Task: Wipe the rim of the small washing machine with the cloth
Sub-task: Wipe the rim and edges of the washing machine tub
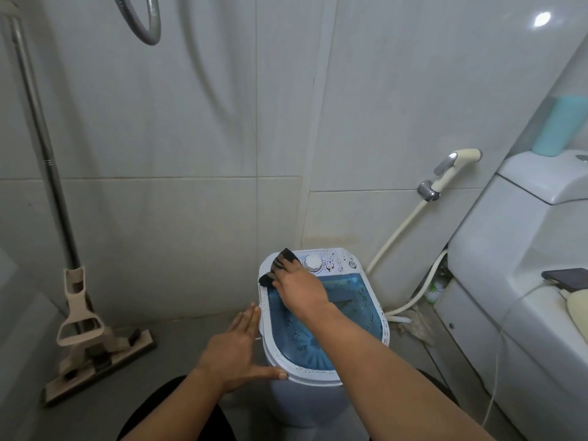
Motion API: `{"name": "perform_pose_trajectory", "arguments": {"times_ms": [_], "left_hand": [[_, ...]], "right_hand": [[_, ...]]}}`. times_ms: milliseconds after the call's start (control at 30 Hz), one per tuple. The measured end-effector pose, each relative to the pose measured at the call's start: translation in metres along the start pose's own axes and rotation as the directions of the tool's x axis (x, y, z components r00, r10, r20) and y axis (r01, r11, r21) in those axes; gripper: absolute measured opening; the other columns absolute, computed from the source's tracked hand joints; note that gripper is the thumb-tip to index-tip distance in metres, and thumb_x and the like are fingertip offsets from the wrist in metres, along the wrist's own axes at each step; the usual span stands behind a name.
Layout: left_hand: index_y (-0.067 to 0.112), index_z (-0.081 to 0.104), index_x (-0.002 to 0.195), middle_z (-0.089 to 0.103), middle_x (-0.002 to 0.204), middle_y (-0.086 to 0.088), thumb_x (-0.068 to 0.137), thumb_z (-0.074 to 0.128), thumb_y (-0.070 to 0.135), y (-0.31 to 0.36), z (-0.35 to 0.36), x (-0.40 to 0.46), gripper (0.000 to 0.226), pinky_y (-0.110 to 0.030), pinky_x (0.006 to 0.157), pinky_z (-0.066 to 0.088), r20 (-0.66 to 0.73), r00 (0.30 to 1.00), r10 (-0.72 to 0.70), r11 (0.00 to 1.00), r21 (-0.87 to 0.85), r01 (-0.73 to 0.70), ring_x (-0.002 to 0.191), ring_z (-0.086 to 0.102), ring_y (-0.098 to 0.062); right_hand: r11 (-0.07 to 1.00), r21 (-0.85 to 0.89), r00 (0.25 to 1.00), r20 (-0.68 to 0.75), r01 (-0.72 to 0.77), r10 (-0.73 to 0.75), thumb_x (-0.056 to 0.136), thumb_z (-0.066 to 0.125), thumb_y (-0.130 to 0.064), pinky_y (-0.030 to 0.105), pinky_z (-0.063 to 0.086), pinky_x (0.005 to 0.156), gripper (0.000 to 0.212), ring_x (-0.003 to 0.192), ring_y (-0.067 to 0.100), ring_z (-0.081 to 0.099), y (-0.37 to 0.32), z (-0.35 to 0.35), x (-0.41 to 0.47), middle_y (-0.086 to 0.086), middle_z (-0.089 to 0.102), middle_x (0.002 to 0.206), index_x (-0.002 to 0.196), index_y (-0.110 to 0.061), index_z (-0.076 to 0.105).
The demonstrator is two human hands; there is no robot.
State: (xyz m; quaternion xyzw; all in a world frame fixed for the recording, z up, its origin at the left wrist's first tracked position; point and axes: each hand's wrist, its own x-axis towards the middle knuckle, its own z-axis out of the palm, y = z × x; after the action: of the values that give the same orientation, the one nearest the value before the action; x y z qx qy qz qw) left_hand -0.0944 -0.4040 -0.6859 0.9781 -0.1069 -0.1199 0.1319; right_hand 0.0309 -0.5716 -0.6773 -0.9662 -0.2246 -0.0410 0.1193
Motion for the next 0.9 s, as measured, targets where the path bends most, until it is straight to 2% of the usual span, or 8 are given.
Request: {"name": "perform_pose_trajectory", "arguments": {"times_ms": [200, 333, 467, 600, 667, 733, 800, 900], "left_hand": [[0.018, -0.015, 0.160, -0.015, 0.168, 0.008, 0.050, 0.039, 0.109, 0.000, 0.000, 0.005, 0.152, -0.041, 0.120, 0.035, 0.029, 1.000, -0.006, 1.000, 0.030, 0.005, 0.156, -0.007, -0.012], [0.019, -0.021, 0.158, -0.021, 0.167, 0.008, 0.048, 0.035, 0.110, 0.002, 0.000, 0.009, 0.153, -0.038, 0.120, 0.035, 0.077, 0.997, -0.018, 0.999, 0.039, 0.015, 0.155, -0.011, -0.013], [0.020, -0.018, 0.159, -0.018, 0.167, 0.010, 0.047, 0.035, 0.110, 0.002, 0.000, 0.006, 0.153, -0.037, 0.120, 0.034, 0.047, 0.999, -0.012, 0.999, 0.033, 0.010, 0.156, -0.008, -0.012], [0.020, -0.016, 0.159, -0.018, 0.167, 0.011, 0.049, 0.037, 0.109, 0.002, -0.001, 0.003, 0.152, -0.040, 0.119, 0.034, 0.040, 0.999, -0.007, 0.999, 0.038, 0.005, 0.156, -0.006, -0.012], [0.020, -0.015, 0.160, -0.020, 0.166, 0.012, 0.050, 0.038, 0.109, 0.002, -0.002, 0.003, 0.151, -0.041, 0.119, 0.035, 0.039, 0.999, -0.002, 0.999, 0.037, 0.001, 0.156, -0.005, -0.012], [0.020, -0.015, 0.160, -0.019, 0.165, 0.012, 0.050, 0.039, 0.108, 0.003, -0.002, 0.003, 0.151, -0.041, 0.119, 0.035, 0.033, 0.999, -0.002, 0.999, 0.035, 0.000, 0.156, -0.005, -0.012], [0.021, -0.016, 0.159, -0.017, 0.167, 0.012, 0.049, 0.038, 0.109, 0.003, -0.002, 0.002, 0.151, -0.041, 0.119, 0.034, 0.030, 1.000, -0.003, 0.999, 0.033, 0.002, 0.156, -0.006, -0.011], [0.020, -0.016, 0.159, -0.017, 0.167, 0.010, 0.048, 0.037, 0.109, 0.003, -0.001, 0.001, 0.152, -0.041, 0.120, 0.033, 0.029, 1.000, -0.010, 0.999, 0.033, 0.009, 0.156, -0.006, -0.012]], "right_hand": [[0.999, -0.034, 1.000, 0.013, 0.019, -0.019, 0.099, 0.055, -0.023, 0.048, 0.034, 0.112, 0.031, 0.137, 0.037, 0.040, -0.018, 0.009, 0.057, 0.014, 0.051, 0.148, 0.123, -0.009, 0.069], [0.996, -0.082, 0.999, 0.045, -0.026, 0.030, 0.099, 0.051, -0.025, 0.045, 0.036, 0.105, 0.028, 0.122, 0.035, 0.050, -0.022, 0.009, 0.078, 0.013, 0.063, 0.127, 0.114, -0.009, 0.069], [0.998, 0.010, 0.998, 0.001, 0.058, -0.058, 0.099, 0.053, -0.024, 0.044, 0.034, 0.111, 0.031, 0.131, 0.035, 0.047, -0.011, 0.014, 0.064, 0.012, 0.060, 0.137, 0.118, -0.007, 0.070], [0.983, 0.096, 0.968, -0.212, 0.158, -0.135, 0.099, 0.053, -0.028, 0.045, 0.037, 0.115, 0.035, 0.136, 0.031, 0.048, 0.011, 0.026, 0.022, 0.007, 0.056, 0.147, 0.127, -0.012, 0.068], [0.984, 0.083, 0.958, -0.253, 0.160, -0.134, 0.101, 0.048, -0.032, 0.044, 0.036, 0.117, 0.038, 0.137, 0.028, 0.048, 0.020, 0.030, 0.006, 0.003, 0.054, 0.149, 0.131, -0.018, 0.065], [0.986, 0.061, 0.960, -0.245, 0.152, -0.133, 0.101, 0.046, -0.033, 0.046, 0.036, 0.118, 0.039, 0.137, 0.029, 0.048, 0.023, 0.029, 0.002, 0.003, 0.053, 0.150, 0.133, -0.019, 0.063], [0.991, 0.037, 0.967, -0.225, 0.131, -0.120, 0.100, 0.053, -0.027, 0.049, 0.036, 0.117, 0.036, 0.137, 0.034, 0.048, 0.020, 0.022, 0.005, 0.008, 0.054, 0.148, 0.133, -0.014, 0.063], [0.997, 0.007, 0.988, -0.134, 0.076, -0.075, 0.101, 0.056, -0.022, 0.049, 0.035, 0.113, 0.036, 0.137, 0.036, 0.046, 0.016, 0.006, 0.024, 0.014, 0.053, 0.148, 0.133, -0.008, 0.062]]}}
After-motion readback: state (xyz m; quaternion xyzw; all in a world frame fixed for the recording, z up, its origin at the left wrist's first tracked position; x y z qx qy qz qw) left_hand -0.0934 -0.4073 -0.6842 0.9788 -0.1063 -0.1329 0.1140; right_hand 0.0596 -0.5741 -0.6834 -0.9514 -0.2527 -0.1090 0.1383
